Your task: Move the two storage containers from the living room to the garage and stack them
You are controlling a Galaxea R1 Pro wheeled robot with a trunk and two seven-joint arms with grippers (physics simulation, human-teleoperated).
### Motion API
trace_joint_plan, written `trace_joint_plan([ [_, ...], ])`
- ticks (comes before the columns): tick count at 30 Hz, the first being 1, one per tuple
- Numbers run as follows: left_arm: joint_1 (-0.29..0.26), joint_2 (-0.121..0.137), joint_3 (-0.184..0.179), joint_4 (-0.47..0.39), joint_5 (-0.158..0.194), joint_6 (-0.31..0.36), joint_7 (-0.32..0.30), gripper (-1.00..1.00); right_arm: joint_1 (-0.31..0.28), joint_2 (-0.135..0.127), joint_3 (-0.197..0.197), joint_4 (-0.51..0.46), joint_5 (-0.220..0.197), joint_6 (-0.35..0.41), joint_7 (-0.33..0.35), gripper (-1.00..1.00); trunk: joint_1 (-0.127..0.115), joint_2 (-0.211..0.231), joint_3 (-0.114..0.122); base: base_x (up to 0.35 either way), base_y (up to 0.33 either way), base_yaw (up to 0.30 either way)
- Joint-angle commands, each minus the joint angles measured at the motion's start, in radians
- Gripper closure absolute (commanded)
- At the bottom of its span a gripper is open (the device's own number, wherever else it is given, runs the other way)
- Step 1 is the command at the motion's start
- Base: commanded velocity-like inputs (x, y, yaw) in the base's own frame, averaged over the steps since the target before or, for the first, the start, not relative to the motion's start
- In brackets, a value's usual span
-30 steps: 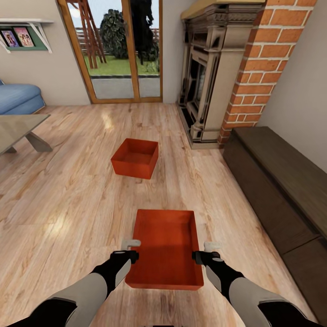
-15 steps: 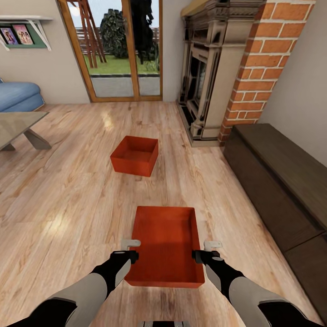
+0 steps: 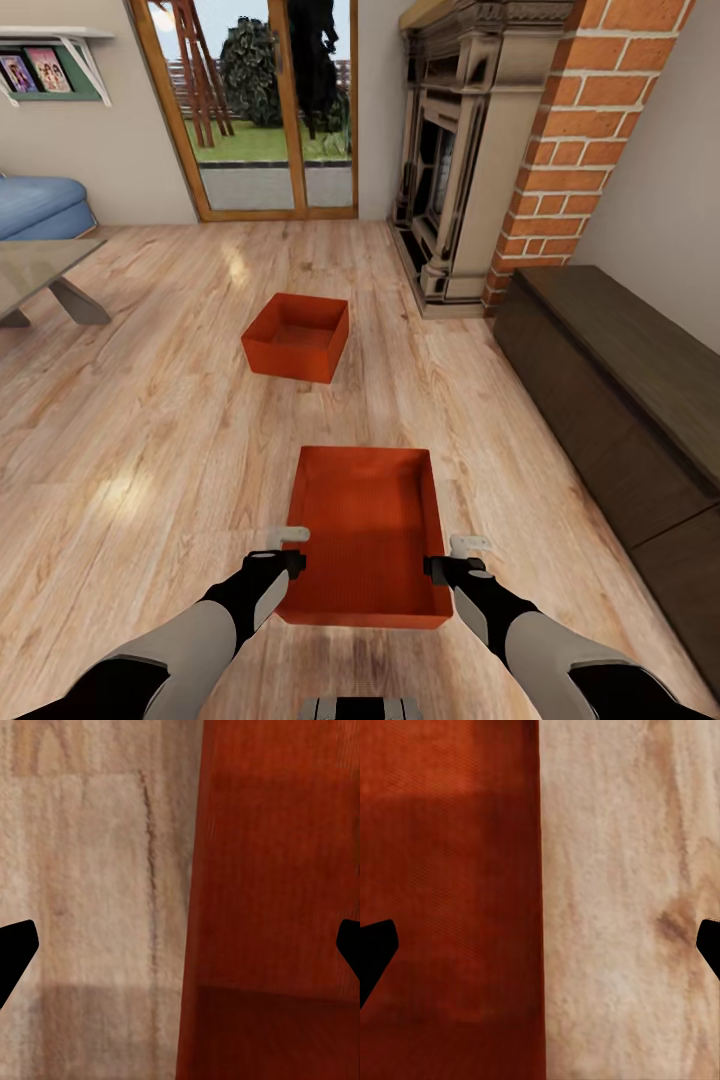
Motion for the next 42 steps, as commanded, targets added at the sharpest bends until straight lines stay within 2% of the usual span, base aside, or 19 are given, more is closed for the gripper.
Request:
trace_joint_plan([
  [1, 0.000, 0.000, -0.009, -0.002, 0.010, 0.006, 0.006, -1.00, 0.000, 0.000, 0.004, 0.000, -0.007, 0.001, -0.003, -1.00, 0.000, -0.001, -0.001, 0.000, 0.000, 0.000],
  [8, 0.000, 0.000, -0.009, -0.001, 0.010, -0.042, 0.006, -1.00, 0.000, 0.001, 0.004, 0.002, -0.007, 0.003, -0.005, -1.00, 0.000, -0.001, -0.001, 0.000, 0.000, 0.000],
  [20, 0.000, 0.000, -0.009, 0.000, 0.010, -0.048, 0.006, -1.00, 0.000, 0.001, 0.004, 0.002, -0.008, 0.003, -0.003, -1.00, 0.000, -0.001, -0.001, 0.000, 0.000, 0.000],
  [26, 0.000, 0.000, -0.010, 0.000, 0.010, -0.048, 0.006, -1.00, 0.000, 0.001, 0.004, 0.002, -0.008, 0.004, 0.001, -1.00, 0.023, -0.043, -0.020, 0.000, 0.000, 0.000],
  [38, 0.000, 0.000, -0.010, 0.000, 0.010, -0.048, 0.006, -1.00, 0.000, 0.001, 0.004, 0.002, -0.008, 0.005, -0.002, -1.00, 0.023, -0.043, -0.020, 0.000, 0.000, 0.000],
  [42, 0.000, 0.000, -0.010, 0.000, 0.010, -0.048, 0.006, -1.00, 0.000, 0.001, 0.004, 0.002, -0.008, 0.004, -0.001, -1.00, 0.038, -0.071, -0.032, 0.000, 0.000, 0.000],
])
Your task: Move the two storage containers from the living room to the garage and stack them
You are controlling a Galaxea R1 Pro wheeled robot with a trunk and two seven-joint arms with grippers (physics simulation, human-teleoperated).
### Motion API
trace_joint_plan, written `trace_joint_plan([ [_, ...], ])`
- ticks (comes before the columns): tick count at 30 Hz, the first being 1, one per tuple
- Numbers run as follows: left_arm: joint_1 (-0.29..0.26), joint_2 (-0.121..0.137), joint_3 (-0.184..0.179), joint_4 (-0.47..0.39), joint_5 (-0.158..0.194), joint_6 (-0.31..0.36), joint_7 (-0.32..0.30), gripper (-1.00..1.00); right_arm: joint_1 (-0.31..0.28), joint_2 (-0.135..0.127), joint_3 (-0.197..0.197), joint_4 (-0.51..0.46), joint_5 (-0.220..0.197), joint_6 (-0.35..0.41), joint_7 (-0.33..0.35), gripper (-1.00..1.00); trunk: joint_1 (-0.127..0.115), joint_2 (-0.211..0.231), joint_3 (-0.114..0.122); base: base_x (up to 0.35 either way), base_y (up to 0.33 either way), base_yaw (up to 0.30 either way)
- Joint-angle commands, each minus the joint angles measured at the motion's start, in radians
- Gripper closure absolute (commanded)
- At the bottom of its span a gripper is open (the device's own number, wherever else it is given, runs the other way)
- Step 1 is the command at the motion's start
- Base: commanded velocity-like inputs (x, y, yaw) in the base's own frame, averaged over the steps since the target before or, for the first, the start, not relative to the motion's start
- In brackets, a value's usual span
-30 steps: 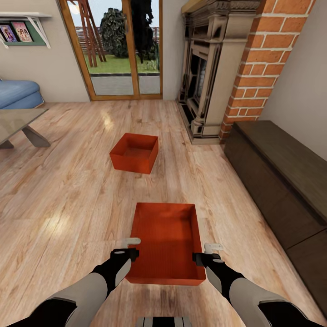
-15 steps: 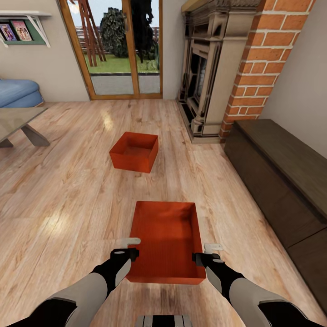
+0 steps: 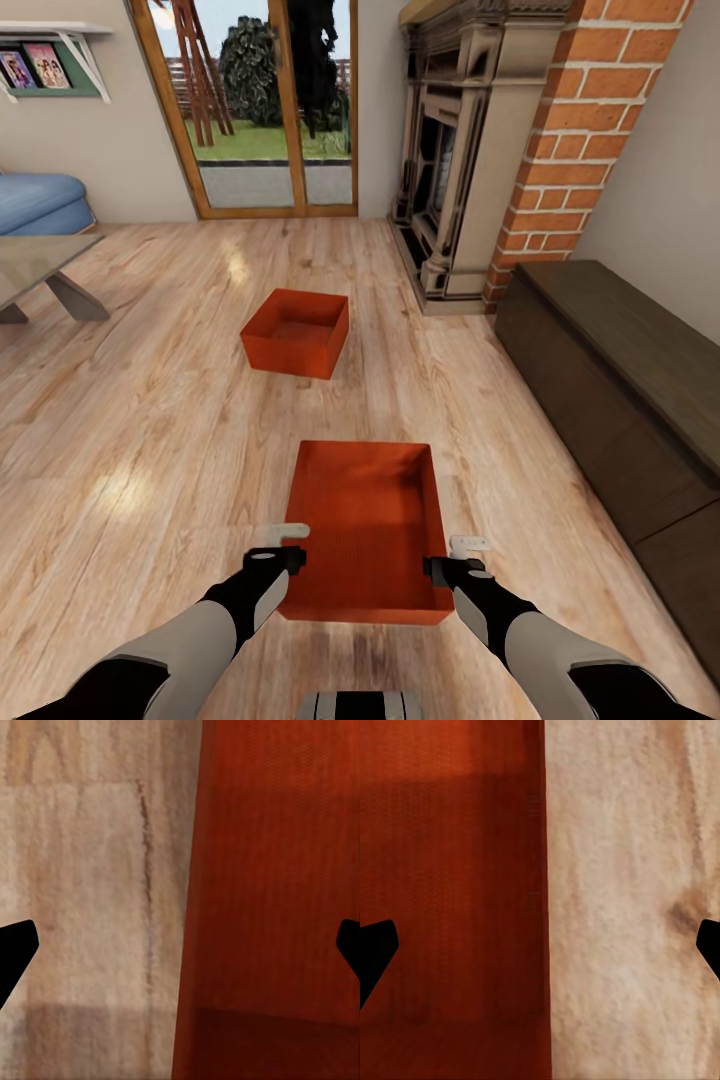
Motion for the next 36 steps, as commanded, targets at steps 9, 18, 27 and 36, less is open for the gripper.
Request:
trace_joint_plan([
  [9, 0.000, 0.000, -0.009, -0.002, 0.010, 0.006, 0.006, -1.00, 0.000, 0.000, 0.004, 0.000, -0.007, 0.000, -0.001, -1.00, 0.019, -0.036, -0.016, 0.000, 0.000, 0.000],
  [18, 0.000, 0.000, -0.009, -0.002, 0.010, 0.006, 0.006, -1.00, 0.000, -0.001, 0.004, 0.000, -0.007, 0.000, 0.000, -1.00, 0.031, -0.057, -0.026, 0.000, 0.000, 0.000],
  [27, 0.000, 0.000, -0.009, -0.002, 0.010, 0.006, 0.006, -1.00, 0.000, -0.001, 0.004, 0.000, -0.007, 0.000, 0.002, -1.00, 0.048, -0.086, -0.058, 0.000, 0.000, 0.000],
  [36, 0.000, 0.000, -0.009, -0.002, 0.010, 0.006, 0.006, -1.00, 0.000, -0.001, 0.004, 0.003, -0.007, 0.000, 0.004, -1.00, 0.049, -0.086, -0.069, 0.000, 0.000, 0.000],
])
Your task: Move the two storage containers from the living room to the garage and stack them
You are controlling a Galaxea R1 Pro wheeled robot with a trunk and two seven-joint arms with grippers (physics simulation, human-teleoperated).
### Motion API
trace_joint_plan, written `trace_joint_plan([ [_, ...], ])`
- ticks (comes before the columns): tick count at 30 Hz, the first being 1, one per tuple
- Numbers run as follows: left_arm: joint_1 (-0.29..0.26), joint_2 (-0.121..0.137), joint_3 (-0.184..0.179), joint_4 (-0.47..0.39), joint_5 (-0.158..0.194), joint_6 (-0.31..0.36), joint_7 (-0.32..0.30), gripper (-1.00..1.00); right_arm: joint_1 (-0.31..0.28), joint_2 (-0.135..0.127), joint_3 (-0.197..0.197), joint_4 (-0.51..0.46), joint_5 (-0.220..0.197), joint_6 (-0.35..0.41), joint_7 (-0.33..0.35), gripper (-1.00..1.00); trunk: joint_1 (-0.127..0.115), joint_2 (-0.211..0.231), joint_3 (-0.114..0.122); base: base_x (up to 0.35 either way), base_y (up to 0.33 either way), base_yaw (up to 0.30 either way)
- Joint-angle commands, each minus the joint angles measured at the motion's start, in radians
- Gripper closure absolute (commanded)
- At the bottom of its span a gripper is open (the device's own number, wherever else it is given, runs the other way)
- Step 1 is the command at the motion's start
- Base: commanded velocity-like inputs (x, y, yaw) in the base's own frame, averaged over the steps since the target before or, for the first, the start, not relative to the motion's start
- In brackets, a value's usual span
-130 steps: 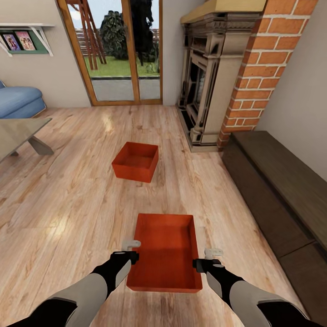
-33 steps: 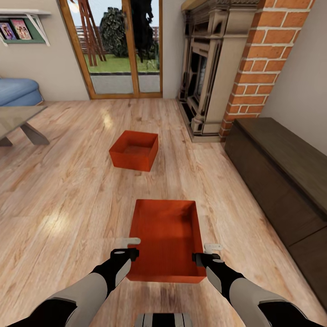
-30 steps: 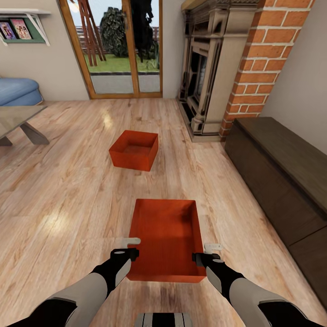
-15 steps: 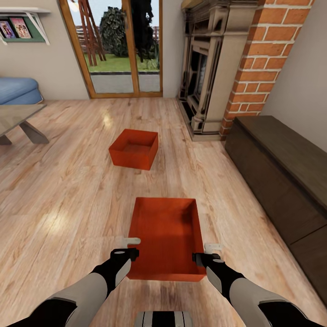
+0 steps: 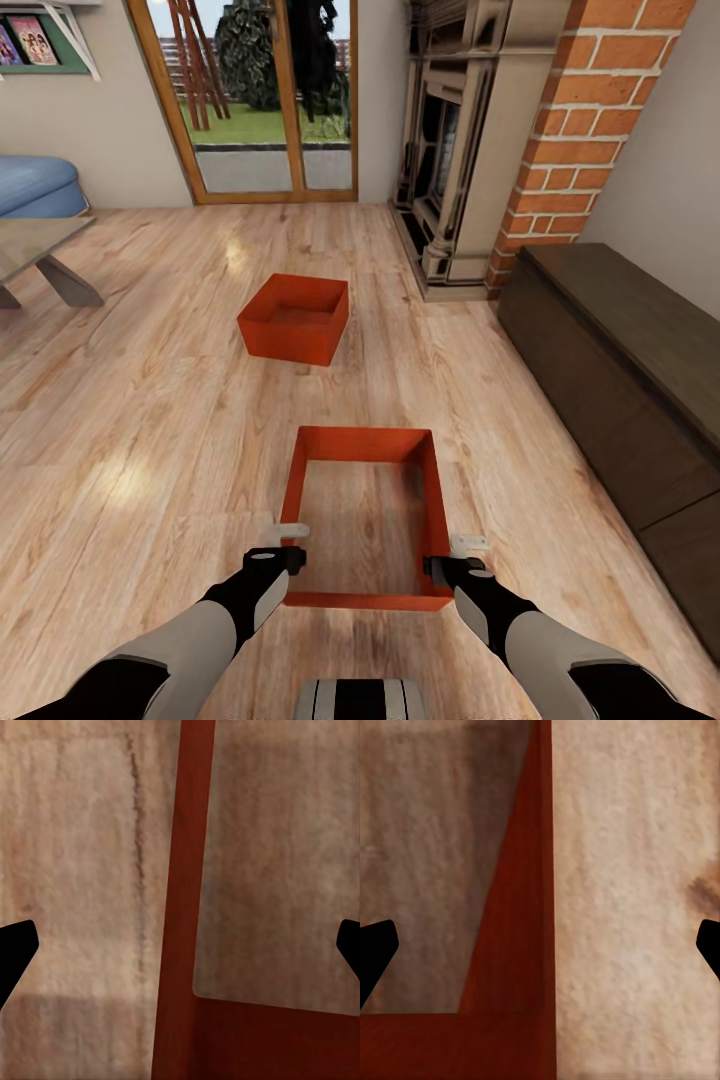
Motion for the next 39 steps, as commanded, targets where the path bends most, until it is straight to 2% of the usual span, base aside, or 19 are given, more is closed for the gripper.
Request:
trace_joint_plan([
  [1, 0.000, 0.000, -0.009, -0.002, 0.010, 0.006, 0.006, -1.00, 0.001, 0.000, 0.004, 0.003, -0.011, 0.000, -0.003, -1.00, 0.002, 0.000, -0.001, 0.000, 0.000, 0.000],
  [21, 0.000, 0.000, -0.007, -0.002, 0.010, 0.007, 0.006, -1.00, 0.001, 0.002, 0.004, 0.003, -0.011, -0.006, -0.001, -1.00, 0.002, 0.000, -0.001, 0.000, 0.000, 0.000],
  [22, 0.000, 0.000, -0.007, -0.002, 0.010, 0.007, 0.006, 1.00, 0.001, 0.002, 0.004, 0.003, -0.011, -0.006, -0.001, 1.00, 0.002, 0.000, -0.001, 0.000, 0.000, 0.000],
  [39, 0.000, -0.001, -0.007, -0.002, 0.010, 0.007, 0.006, 1.00, 0.001, 0.002, 0.004, 0.003, -0.012, -0.009, -0.013, 1.00, 0.002, 0.000, -0.001, 0.000, 0.000, 0.000],
])
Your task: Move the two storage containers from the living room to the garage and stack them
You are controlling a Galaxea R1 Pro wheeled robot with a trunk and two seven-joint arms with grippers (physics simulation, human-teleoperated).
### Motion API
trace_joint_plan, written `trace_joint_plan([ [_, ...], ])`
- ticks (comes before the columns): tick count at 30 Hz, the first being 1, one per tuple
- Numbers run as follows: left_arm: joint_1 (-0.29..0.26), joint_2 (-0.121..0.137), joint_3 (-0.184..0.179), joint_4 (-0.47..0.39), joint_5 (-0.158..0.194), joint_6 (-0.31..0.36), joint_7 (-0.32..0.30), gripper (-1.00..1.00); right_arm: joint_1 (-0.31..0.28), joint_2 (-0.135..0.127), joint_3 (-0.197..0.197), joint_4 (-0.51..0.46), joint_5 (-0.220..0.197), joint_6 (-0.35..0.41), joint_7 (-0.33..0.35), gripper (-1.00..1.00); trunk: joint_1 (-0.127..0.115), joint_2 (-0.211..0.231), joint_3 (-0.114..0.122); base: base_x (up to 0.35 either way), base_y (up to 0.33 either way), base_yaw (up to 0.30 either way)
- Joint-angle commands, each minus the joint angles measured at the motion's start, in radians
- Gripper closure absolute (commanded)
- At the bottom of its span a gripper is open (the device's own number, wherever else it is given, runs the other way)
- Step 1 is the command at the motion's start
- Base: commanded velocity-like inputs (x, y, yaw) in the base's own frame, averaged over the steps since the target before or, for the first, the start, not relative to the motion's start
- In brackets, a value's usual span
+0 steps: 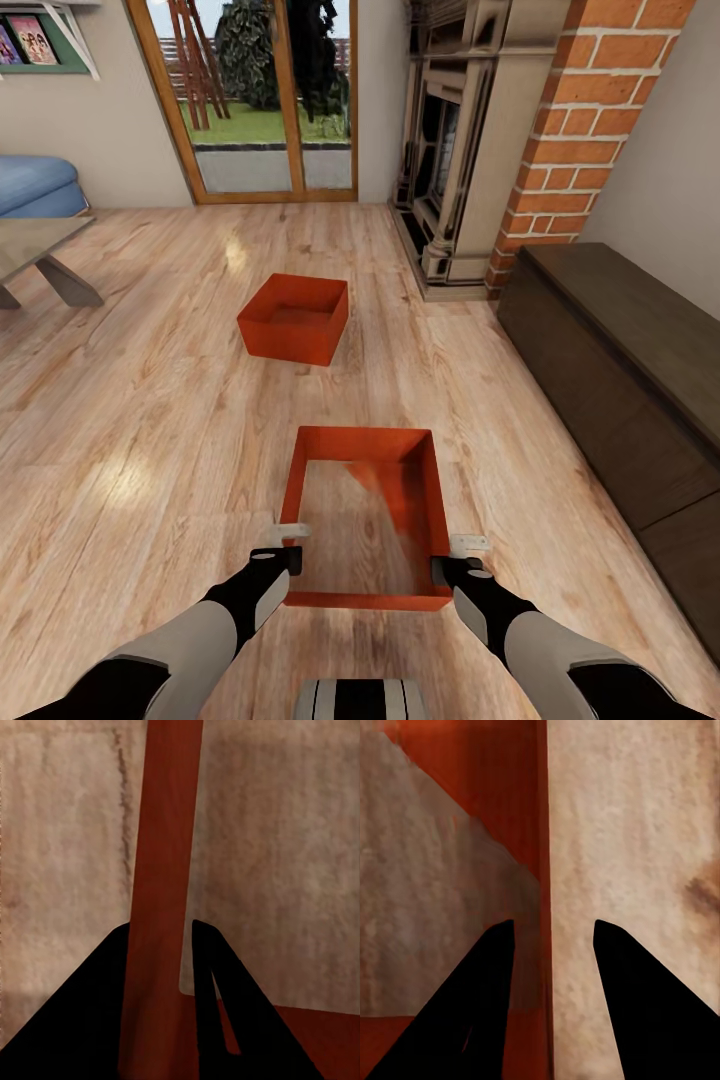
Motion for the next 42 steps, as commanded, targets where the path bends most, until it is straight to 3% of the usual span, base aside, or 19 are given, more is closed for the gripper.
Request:
trace_joint_plan([
  [1, 0.000, 0.001, -0.004, -0.003, -0.011, 0.008, 0.024, 1.00, 0.001, -0.001, -0.002, 0.003, -0.005, -0.002, 0.000, 1.00, 0.002, 0.000, -0.001, 0.000, 0.000, 0.000],
  [9, 0.000, 0.001, -0.004, -0.003, -0.011, 0.008, 0.023, 1.00, 0.001, -0.001, -0.002, 0.003, -0.005, -0.002, 0.000, 1.00, 0.002, 0.000, -0.001, 0.000, 0.000, 0.000],
  [17, 0.000, 0.001, -0.004, -0.003, -0.011, 0.008, 0.023, 1.00, 0.001, -0.001, -0.002, 0.003, -0.005, -0.002, 0.000, 1.00, -0.002, 0.002, 0.030, 0.000, 0.000, 0.000],
  [42, 0.000, 0.002, -0.003, -0.003, -0.011, 0.008, 0.023, 1.00, 0.001, -0.001, -0.002, 0.003, -0.005, 0.000, 0.006, 1.00, -0.098, 0.177, 0.108, 0.000, 0.000, 0.000],
])
